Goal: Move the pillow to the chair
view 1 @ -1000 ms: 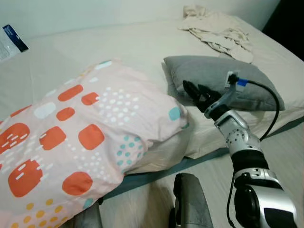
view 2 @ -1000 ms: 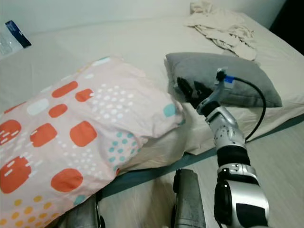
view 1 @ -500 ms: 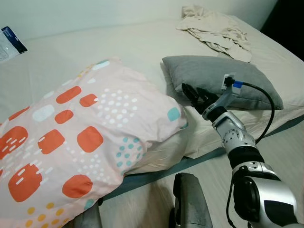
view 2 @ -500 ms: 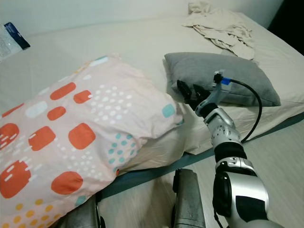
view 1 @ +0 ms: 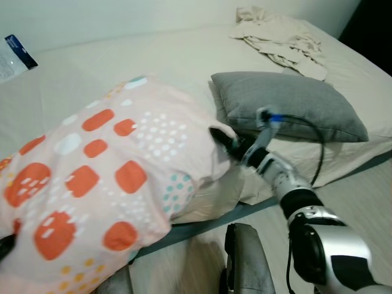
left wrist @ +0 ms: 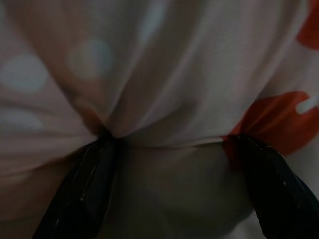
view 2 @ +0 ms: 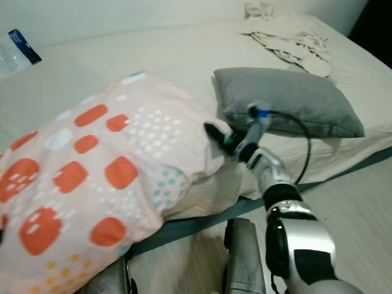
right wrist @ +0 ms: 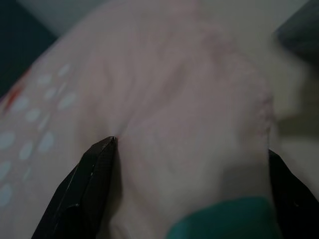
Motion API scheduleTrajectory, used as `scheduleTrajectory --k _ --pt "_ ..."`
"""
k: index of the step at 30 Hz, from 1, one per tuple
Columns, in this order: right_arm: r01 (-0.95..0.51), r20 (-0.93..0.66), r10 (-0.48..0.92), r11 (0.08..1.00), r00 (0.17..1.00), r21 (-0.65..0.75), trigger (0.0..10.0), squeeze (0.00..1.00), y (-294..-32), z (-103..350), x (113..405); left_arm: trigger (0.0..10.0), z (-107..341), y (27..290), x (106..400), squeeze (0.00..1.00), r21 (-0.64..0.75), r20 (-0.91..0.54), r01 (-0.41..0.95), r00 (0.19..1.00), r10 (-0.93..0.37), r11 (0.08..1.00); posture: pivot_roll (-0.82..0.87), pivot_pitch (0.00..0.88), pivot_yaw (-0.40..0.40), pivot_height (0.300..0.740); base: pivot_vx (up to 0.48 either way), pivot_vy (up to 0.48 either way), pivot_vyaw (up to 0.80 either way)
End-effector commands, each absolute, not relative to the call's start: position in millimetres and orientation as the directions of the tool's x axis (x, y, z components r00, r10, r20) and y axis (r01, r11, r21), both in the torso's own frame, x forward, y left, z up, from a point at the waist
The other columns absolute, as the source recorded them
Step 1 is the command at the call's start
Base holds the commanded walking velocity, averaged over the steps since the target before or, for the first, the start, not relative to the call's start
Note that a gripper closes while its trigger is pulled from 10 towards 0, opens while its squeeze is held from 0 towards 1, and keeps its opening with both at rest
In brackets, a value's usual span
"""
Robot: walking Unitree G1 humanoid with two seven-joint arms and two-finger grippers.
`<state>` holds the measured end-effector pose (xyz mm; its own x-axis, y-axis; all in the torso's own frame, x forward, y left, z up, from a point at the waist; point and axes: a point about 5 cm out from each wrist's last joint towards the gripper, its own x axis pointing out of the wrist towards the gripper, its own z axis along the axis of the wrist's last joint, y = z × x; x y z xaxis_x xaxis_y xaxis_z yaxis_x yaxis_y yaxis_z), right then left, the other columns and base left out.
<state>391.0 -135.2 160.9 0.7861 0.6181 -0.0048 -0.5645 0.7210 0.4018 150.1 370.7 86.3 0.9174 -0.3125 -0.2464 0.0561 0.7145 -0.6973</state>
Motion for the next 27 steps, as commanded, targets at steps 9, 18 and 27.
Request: scheduleTrajectory --k 9,18,27 --pt "-0.416 -0.277 0.514 0.842 0.812 0.343 10.0 0.00 -133 108 376 10.0 71 320 164 1.00 -0.732 -0.250 0.149 0.849 -0.466 0.665 0.11 0.253 -0.051 0.542 0.000 0.000 0.00" --pt "-0.243 -0.341 0.297 0.951 0.892 0.193 10.0 0.00 -168 99 374 10.0 76 307 168 1.00 -0.723 -0.230 0.185 0.844 -0.485 0.666 0.10 0.241 -0.046 0.542 0.000 0.000 0.00" --pt "-0.462 -0.282 0.584 0.793 0.761 0.396 0.0 0.00 -119 94 366 10.0 83 284 186 1.00 -0.686 -0.192 0.266 0.831 -0.522 0.677 0.11 0.225 -0.047 0.542 0.000 0.000 0.00"
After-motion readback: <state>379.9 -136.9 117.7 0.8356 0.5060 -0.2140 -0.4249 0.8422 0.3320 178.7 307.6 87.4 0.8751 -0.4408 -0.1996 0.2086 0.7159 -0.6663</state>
